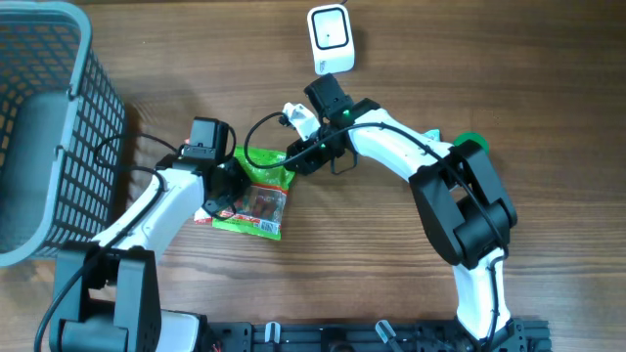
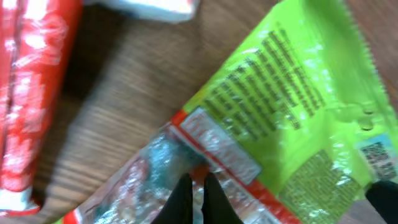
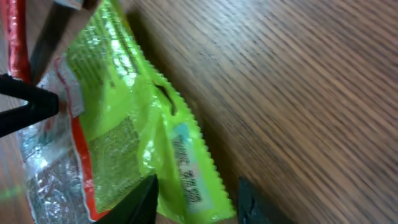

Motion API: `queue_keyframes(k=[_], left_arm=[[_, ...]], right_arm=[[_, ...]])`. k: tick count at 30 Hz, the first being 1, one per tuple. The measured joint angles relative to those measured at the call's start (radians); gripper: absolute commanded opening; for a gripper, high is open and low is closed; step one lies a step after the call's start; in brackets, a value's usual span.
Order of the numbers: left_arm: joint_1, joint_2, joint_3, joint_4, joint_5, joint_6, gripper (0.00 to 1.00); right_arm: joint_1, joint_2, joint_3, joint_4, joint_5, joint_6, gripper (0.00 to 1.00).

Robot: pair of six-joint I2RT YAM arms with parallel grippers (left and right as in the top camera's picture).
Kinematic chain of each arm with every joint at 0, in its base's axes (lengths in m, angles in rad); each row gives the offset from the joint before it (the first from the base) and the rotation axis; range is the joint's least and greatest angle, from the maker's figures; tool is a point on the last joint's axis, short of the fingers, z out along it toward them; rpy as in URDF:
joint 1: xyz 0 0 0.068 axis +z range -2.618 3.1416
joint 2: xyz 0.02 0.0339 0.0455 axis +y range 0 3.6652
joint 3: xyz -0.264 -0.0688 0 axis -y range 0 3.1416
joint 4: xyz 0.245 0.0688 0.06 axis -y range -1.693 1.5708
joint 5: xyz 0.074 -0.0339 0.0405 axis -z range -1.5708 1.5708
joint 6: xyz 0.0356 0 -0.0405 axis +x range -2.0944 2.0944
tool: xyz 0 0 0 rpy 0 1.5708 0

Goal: Scan the item barcode

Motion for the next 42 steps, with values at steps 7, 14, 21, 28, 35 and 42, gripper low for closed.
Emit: queue_keyframes(k=[7, 14, 21, 28, 35, 42], left_arm=[[-0.124, 0.033, -0.003, 0.13, -0.006, 0.001, 0.04], [-0.175, 0.048, 0.052, 0.04, 0.003, 0.105, 0.04], [-0.168, -0.113, 0.322, -0.41, -0.083, 0.127, 0.04], [-0.128, -0.003, 0.138, -0.399, -0.121, 0.062, 0.04], [-0.021, 0.013, -0.008, -0.125, -0.103, 0.043, 0.04], [-0.016, 0.016, -0.063, 0.076, -0.041, 0.001, 0.04]], right_arm=[[-0.083, -0.002, 0.0, -0.037, 0.01, 0.017, 0.52], [-0.089, -0.003, 0.0, -0.038, -0.07, 0.026, 0.61], [-0.086, -0.005, 0.0, -0.039, -0.095, 0.024, 0.67], [-0.058, -0.005, 0.0, -0.098, -0.095, 0.058, 0.67], [-0.058, -0.005, 0.0, -0.099, -0.099, 0.09, 0.66], [-0.058, -0.005, -0.001, -0.116, -0.135, 0.137, 0.53]])
